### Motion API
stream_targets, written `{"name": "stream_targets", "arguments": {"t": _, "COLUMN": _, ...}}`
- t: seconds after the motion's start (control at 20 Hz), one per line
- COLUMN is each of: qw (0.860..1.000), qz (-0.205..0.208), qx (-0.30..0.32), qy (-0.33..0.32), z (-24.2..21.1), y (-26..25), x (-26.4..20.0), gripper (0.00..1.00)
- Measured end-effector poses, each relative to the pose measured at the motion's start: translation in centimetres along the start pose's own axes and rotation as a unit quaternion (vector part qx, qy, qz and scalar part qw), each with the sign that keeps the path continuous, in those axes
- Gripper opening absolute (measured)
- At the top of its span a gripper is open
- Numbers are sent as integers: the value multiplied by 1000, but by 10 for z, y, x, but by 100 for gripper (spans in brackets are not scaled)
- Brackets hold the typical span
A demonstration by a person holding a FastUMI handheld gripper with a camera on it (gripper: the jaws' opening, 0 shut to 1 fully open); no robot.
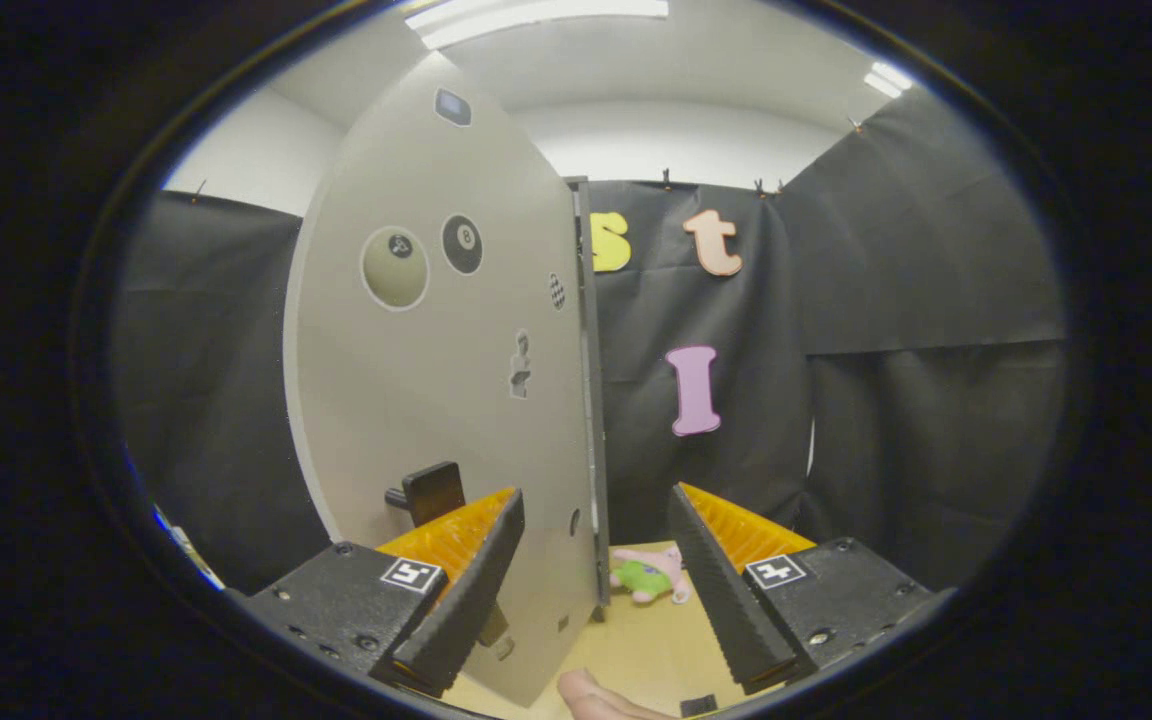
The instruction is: Open the shoe cabinet door, grab the shoes and put them into the shoe cabinet, then close the shoe cabinet door.
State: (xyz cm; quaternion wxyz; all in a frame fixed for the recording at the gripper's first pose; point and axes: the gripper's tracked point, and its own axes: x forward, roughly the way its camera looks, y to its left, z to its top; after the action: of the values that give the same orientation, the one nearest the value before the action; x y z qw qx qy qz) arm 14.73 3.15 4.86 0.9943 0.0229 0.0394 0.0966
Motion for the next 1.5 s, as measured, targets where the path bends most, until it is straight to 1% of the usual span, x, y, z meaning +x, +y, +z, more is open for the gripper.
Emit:
{"name": "stream_targets", "arguments": {"t": 0.15, "qw": 999, "qz": 38, "qx": 18, "qy": 10, "z": -4, "y": 31, "x": 11, "gripper": 96}}
{"name": "stream_targets", "arguments": {"t": 0.25, "qw": 998, "qz": 53, "qx": 17, "qy": 9, "z": -4, "y": 48, "x": 19, "gripper": 96}}
{"name": "stream_targets", "arguments": {"t": 0.45, "qw": 998, "qz": 70, "qx": -1, "qy": -3, "z": -10, "y": 88, "x": 43, "gripper": 95}}
{"name": "stream_targets", "arguments": {"t": 0.7, "qw": 996, "qz": 86, "qx": -33, "qy": -15, "z": -26, "y": 151, "x": 88, "gripper": 96}}
{"name": "stream_targets", "arguments": {"t": 0.8, "qw": 995, "qz": 89, "qx": -46, "qy": -19, "z": -33, "y": 173, "x": 102, "gripper": 97}}
{"name": "stream_targets", "arguments": {"t": 0.95, "qw": 996, "qz": 76, "qx": -49, "qy": -27, "z": -41, "y": 183, "x": 105, "gripper": 99}}
{"name": "stream_targets", "arguments": {"t": 1.15, "qw": 996, "qz": 79, "qx": -43, "qy": -22, "z": -46, "y": 184, "x": 102, "gripper": 99}}
{"name": "stream_targets", "arguments": {"t": 1.35, "qw": 996, "qz": 69, "qx": -42, "qy": -28, "z": -46, "y": 176, "x": 83, "gripper": 99}}
{"name": "stream_targets", "arguments": {"t": 1.5, "qw": 998, "qz": 46, "qx": -37, "qy": 1, "z": -64, "y": 162, "x": 64, "gripper": 99}}
